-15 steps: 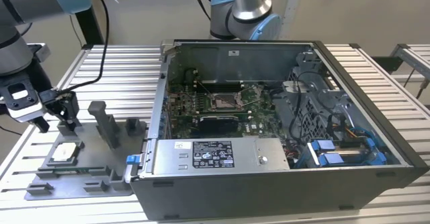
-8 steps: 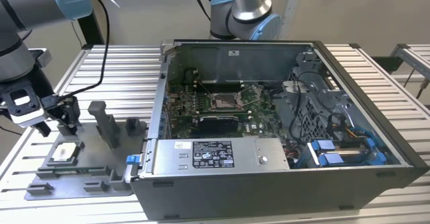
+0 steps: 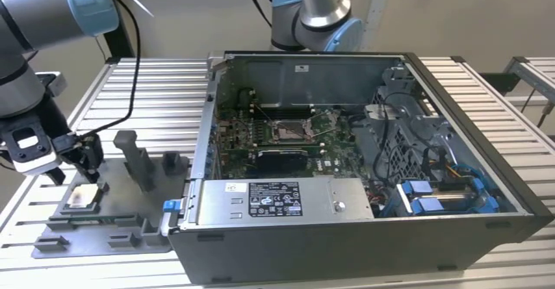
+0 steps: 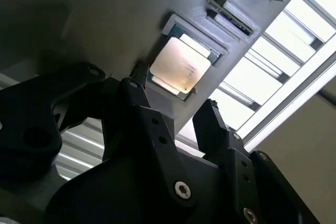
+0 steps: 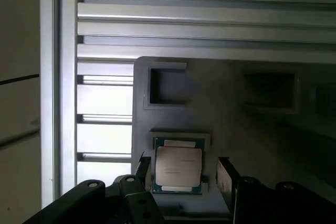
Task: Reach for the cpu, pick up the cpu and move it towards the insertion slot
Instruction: 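Pick up the cpu and move it towards the insertion slot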
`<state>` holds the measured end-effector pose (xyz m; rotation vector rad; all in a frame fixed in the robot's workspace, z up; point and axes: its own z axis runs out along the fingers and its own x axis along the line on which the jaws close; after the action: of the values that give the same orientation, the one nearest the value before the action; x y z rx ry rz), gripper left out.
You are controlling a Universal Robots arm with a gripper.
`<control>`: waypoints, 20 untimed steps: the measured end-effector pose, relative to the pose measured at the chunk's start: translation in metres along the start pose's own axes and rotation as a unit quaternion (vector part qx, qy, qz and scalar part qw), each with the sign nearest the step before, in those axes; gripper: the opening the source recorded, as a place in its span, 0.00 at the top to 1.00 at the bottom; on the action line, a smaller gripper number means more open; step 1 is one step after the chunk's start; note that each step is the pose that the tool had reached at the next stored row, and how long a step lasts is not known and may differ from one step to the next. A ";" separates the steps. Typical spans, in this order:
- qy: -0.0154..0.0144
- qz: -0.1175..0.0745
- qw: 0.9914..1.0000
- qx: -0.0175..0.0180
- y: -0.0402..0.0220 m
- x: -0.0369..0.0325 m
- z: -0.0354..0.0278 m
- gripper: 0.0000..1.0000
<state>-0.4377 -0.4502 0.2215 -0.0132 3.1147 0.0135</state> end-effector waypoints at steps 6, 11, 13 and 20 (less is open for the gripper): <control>0.000 0.002 1.000 0.000 -0.0034 0.0004 0.0098 0.00; 0.000 0.003 1.000 0.000 -0.0049 0.0012 0.0168 0.00; 0.000 0.003 1.000 0.000 -0.0054 0.0019 0.0185 0.00; 0.000 0.005 1.000 0.000 -0.0104 0.0034 0.0248 0.00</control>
<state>-0.4403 -0.4604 0.1965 0.0029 3.1146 0.0134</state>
